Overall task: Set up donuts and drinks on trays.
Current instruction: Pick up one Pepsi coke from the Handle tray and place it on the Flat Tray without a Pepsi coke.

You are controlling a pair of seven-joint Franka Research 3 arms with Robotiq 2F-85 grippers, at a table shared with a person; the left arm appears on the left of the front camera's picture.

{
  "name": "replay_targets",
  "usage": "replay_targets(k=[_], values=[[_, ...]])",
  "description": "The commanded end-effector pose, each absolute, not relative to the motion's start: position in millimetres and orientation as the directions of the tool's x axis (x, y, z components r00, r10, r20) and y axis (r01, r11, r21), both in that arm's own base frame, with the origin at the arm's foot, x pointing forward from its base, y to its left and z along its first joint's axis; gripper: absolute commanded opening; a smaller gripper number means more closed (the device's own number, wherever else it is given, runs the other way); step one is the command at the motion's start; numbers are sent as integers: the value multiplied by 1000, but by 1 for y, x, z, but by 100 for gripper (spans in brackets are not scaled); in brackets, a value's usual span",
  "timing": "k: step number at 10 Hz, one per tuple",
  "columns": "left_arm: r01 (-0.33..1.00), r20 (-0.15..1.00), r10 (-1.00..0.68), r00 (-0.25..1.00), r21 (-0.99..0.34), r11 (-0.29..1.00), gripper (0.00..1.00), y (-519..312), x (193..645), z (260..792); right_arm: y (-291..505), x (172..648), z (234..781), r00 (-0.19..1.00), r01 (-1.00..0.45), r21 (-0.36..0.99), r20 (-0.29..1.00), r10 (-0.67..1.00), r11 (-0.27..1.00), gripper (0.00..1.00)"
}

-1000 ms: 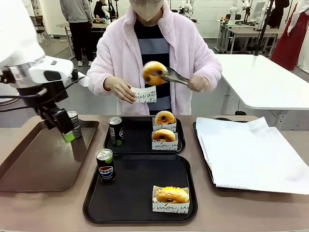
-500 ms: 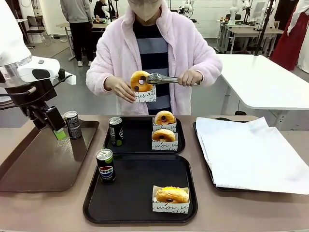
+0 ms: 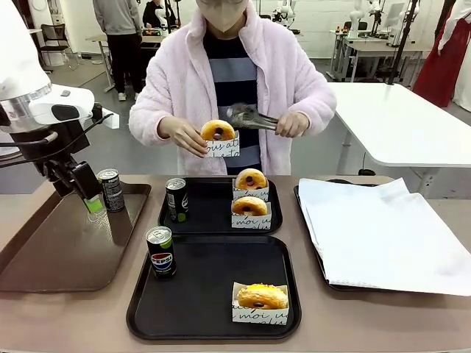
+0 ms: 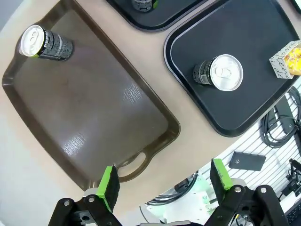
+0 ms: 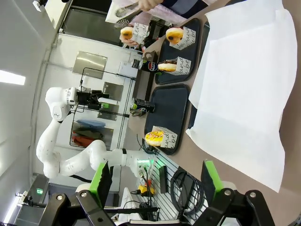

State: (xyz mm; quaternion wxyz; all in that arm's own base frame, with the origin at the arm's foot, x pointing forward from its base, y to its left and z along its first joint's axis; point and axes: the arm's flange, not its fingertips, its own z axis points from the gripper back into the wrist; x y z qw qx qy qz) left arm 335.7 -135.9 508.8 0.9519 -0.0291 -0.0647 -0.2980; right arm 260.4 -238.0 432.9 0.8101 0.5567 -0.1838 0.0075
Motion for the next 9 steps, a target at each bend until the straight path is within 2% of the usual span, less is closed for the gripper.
replay_targets(k=[1,3,7,9], values=[[485,165,-470,867,-64,872,100,-105,356,505,-239,260,434,927,-234,899,321,-193,371,100],[357,202,-324,924,-152,922,100,-36,374,507,-239,260,434,927,-234,899,321,-193,371,100],[175,242,-122,963,-212,961,100,71,353,504,-239,260,434,927,-234,899,321,-193,371,100],[181,214,-138,967,-195,964,100,69,359,508,-239,260,434,927,-234,899,321,-193,371,100]])
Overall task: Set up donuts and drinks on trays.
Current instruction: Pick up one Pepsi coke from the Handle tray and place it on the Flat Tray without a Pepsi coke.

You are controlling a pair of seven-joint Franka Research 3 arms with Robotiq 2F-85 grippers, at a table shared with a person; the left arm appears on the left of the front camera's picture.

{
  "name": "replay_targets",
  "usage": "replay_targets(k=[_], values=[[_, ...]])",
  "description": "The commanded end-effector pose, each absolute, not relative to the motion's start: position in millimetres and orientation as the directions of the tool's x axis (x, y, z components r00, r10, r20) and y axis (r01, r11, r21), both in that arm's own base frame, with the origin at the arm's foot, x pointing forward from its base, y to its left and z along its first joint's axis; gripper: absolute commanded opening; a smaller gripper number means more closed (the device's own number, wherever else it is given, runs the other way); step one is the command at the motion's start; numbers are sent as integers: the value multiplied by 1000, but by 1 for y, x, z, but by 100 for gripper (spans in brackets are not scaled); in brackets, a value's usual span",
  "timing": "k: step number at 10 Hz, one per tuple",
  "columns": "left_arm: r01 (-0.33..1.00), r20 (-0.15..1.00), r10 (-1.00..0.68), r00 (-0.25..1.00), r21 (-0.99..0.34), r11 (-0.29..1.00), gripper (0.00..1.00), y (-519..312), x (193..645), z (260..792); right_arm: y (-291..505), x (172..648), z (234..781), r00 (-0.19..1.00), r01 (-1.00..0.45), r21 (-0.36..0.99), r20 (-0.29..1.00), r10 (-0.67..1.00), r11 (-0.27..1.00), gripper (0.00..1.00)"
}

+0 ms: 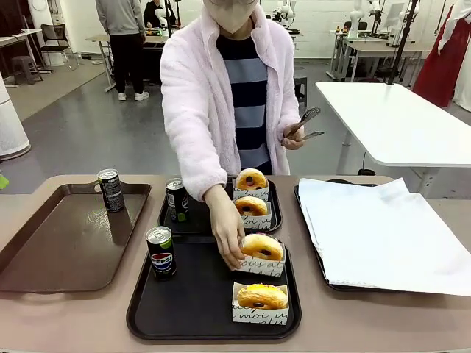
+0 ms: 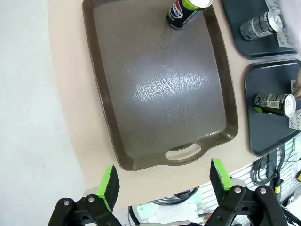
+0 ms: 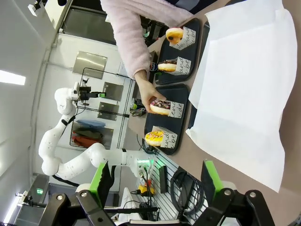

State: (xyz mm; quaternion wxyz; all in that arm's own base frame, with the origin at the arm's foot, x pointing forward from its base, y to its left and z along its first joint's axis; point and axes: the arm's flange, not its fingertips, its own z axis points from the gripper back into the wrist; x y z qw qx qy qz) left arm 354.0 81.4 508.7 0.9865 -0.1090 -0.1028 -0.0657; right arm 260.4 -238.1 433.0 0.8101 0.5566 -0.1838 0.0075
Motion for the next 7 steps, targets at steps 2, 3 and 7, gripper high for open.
replay_targets(k=[2,3,7], values=[[181,214,-138,967,-195,964,100,69,359,508,-239,260,434,927,-234,899,321,-193,371,100],[181,214,-138,967,-195,964,100,69,359,508,-239,260,434,927,-234,899,321,-193,371,100],[145,232,45,972,-737,660,100,158,388,502,-239,260,434,927,-234,899,321,-193,371,100]])
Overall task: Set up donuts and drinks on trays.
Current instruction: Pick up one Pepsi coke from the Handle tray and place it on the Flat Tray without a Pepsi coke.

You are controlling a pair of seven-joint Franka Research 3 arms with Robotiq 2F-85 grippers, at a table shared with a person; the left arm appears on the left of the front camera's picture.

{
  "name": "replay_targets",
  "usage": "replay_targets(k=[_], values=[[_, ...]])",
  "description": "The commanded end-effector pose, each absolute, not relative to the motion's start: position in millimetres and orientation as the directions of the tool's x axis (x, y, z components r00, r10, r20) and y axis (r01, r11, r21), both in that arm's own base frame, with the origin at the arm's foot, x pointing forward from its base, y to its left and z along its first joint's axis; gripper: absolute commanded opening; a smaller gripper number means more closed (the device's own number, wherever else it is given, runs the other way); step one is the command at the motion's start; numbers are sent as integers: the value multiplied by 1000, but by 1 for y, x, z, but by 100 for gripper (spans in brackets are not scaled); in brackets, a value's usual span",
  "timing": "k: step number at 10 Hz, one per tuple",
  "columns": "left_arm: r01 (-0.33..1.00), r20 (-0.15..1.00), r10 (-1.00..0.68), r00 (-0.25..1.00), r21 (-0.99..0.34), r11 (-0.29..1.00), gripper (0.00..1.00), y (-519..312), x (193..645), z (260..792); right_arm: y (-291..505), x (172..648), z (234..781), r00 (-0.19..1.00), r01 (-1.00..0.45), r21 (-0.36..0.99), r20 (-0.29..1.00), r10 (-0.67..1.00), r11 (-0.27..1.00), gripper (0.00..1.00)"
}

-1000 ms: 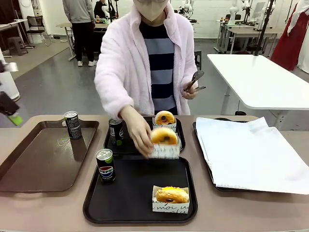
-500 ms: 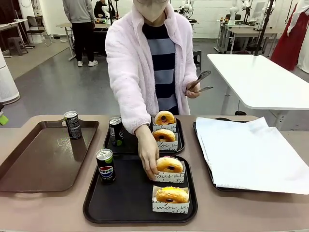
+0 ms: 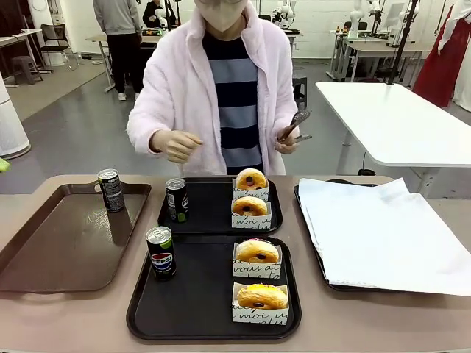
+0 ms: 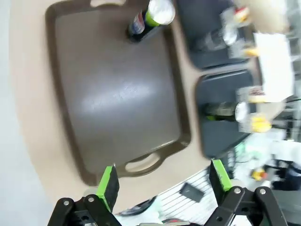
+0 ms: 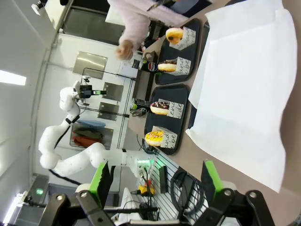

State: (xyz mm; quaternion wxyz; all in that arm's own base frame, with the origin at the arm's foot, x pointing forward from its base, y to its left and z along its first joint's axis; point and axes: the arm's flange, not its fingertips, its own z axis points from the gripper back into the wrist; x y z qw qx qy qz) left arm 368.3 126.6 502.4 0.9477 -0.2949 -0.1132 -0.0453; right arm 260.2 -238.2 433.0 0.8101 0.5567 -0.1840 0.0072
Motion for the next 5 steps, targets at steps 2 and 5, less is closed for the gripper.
replay_targets(k=[2,5], values=[[147,262,144,954,-831,537,100,206,393,494,-239,260,434,927,-234,899,321,-193,371,100],[114,212,195,958,-900,420,100,260,375,462,-239,260,434,927,-234,899,321,-193,371,100]])
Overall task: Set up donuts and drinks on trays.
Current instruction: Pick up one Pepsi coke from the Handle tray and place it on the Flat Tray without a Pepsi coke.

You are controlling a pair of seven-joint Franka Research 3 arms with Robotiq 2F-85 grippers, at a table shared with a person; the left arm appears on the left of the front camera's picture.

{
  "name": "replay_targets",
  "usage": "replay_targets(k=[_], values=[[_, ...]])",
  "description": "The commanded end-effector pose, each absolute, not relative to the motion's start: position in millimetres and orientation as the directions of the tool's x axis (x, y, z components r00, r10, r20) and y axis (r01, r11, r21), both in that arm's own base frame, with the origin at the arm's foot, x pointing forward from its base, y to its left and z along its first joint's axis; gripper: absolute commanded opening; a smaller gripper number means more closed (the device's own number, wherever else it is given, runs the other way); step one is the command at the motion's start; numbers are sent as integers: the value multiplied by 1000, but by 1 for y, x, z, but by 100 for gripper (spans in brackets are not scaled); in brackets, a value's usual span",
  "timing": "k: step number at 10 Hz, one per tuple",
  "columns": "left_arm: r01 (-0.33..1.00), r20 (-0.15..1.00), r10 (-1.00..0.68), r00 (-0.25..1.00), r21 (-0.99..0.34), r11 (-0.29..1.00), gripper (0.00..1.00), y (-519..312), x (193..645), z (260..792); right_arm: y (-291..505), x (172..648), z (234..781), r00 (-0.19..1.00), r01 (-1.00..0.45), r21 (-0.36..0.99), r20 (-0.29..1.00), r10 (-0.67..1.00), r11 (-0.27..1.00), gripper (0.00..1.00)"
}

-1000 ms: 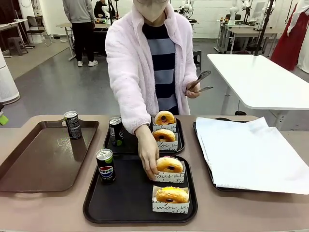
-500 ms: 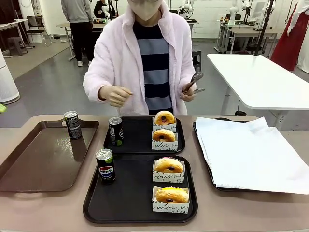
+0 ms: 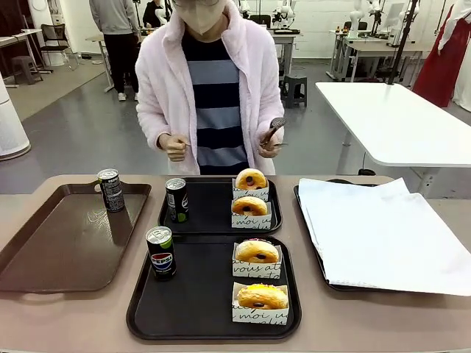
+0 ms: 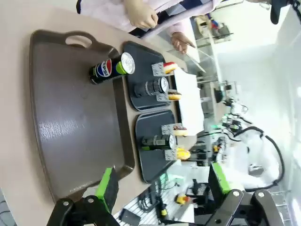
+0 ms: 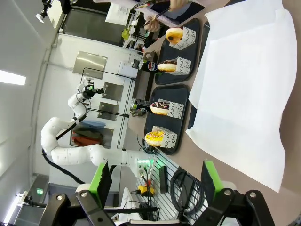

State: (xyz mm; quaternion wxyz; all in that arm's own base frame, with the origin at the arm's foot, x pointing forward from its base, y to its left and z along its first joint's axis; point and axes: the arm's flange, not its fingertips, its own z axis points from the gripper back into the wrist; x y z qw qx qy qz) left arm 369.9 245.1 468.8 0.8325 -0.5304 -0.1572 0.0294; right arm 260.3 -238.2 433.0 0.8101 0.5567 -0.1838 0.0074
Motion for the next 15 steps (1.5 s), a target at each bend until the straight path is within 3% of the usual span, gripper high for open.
replay_targets(k=[1,3,7,8,15], values=[[93,188,189,964,-902,422,100,273,373,455,-239,260,434,927,-234,899,321,-193,371,100],[31,71,89,993,-921,387,100,290,376,447,-239,260,434,927,-234,899,321,-193,371,100],[43,93,98,991,-904,426,100,288,379,443,-239,260,434,927,-234,899,321,-193,371,100],[14,52,94,994,-931,365,100,287,373,438,-239,260,434,927,-234,899,321,-193,371,100],[14,52,94,994,-931,365,100,287,373,438,-239,260,434,927,-234,899,321,-193,371,100]])
